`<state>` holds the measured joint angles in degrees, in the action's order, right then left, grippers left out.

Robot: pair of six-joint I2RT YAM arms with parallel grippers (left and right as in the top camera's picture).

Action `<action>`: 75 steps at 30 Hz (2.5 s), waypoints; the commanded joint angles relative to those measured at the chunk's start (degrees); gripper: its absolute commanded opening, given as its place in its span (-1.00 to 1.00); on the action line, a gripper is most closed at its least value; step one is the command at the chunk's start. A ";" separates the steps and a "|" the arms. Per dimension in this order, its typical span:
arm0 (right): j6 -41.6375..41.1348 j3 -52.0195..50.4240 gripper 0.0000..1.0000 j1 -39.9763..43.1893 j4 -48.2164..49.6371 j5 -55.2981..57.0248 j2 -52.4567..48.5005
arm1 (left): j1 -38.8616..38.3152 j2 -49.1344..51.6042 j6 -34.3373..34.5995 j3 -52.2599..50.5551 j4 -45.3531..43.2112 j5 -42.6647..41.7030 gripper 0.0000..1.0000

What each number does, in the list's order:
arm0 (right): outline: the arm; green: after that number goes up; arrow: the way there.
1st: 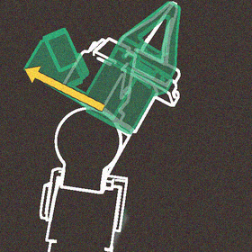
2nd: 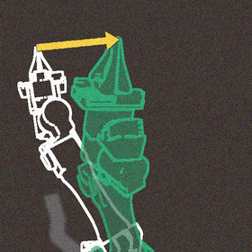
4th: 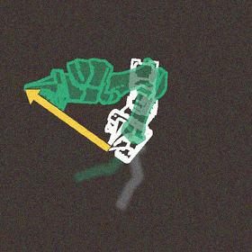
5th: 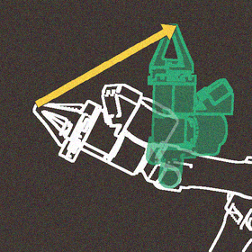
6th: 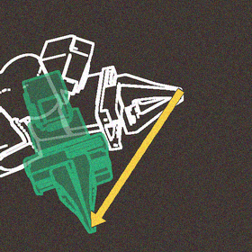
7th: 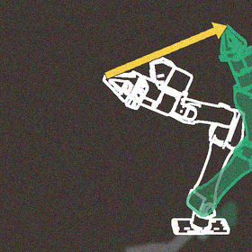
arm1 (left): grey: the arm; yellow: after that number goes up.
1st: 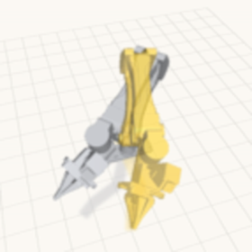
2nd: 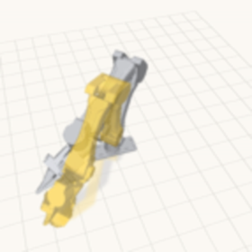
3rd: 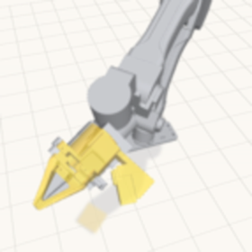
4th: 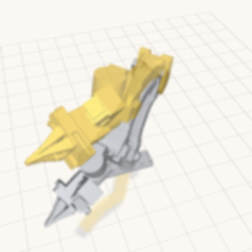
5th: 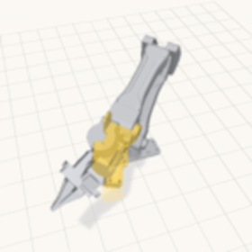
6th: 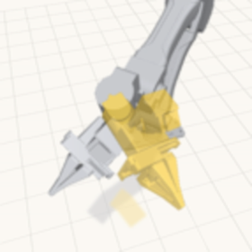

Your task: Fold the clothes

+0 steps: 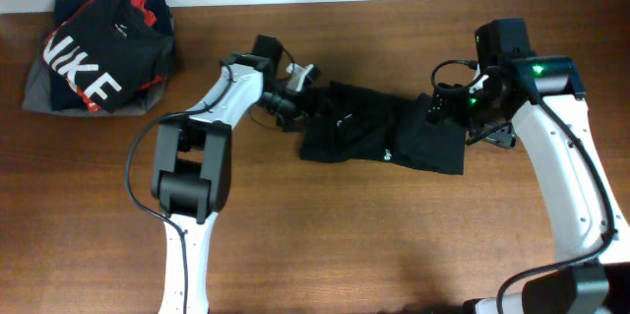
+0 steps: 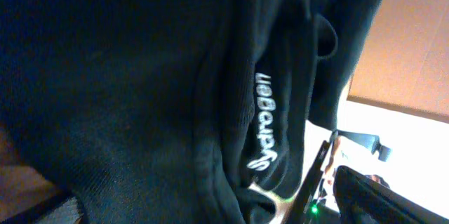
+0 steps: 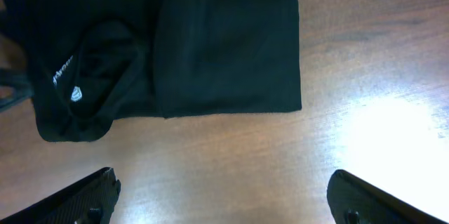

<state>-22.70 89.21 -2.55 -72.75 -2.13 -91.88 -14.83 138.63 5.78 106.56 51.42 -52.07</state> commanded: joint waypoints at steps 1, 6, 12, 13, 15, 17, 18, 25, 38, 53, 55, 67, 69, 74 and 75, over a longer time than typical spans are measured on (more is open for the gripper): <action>-0.07 -0.17 0.98 0.00 1.79 1.36 -1.40 | 4.66 4.17 0.46 -2.23 0.68 15.76 0.98; -0.09 -0.17 1.00 -0.02 6.32 -1.55 -3.17 | 6.75 4.17 0.42 -2.16 0.66 18.80 0.98; -0.11 -0.22 0.50 -0.11 10.01 -8.13 -7.87 | 5.27 4.20 0.42 -2.19 0.46 19.56 0.98; -0.11 -0.22 0.42 -0.11 10.29 -8.70 -8.94 | 4.59 4.20 0.44 -2.19 0.31 19.56 0.98; -0.26 -0.22 0.32 -0.09 10.54 -8.85 -11.13 | 3.28 4.20 0.46 -2.19 -0.20 19.54 0.98; -0.24 -0.24 0.33 -0.04 10.60 -8.83 -12.70 | 2.08 4.20 0.46 -2.19 -0.52 19.52 0.98; -0.24 -0.22 0.35 -0.04 10.64 -8.81 -13.46 | 1.53 4.20 0.46 -2.19 -0.70 19.43 0.98; -0.24 -0.24 0.41 0.00 11.50 -6.19 -14.91 | -0.17 4.20 0.46 -2.23 -1.46 14.32 0.98; -0.22 -0.31 0.43 0.00 12.85 -5.81 -15.85 | -2.29 6.88 0.68 -2.29 -1.29 9.35 0.99; -0.33 -0.37 0.12 -2.69 19.41 -11.85 -24.06 | -6.21 6.88 0.68 -2.27 -1.75 7.50 0.98; -1.29 -0.42 0.10 -3.43 19.74 -11.91 -24.94 | -6.58 6.88 0.68 -2.27 -1.79 7.67 0.99; -3.32 -0.44 0.03 -9.90 23.58 -17.14 -30.36 | -7.04 6.88 1.09 -2.27 -1.97 9.46 0.98; -3.32 -0.44 0.03 -10.27 23.61 -16.55 -30.67 | -7.04 6.88 1.09 -2.27 -1.97 9.57 0.98; -3.32 -0.44 0.03 -10.14 23.80 -16.55 -30.75 | -7.15 6.88 1.09 -2.27 -2.45 9.90 0.95; -3.32 -0.44 0.03 -10.14 23.93 -16.57 -30.75 | -7.26 6.88 1.09 -2.27 -2.69 9.90 0.94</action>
<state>-25.52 89.03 -12.69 -49.17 -17.96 -121.60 -20.32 139.20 6.63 107.57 48.69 -51.62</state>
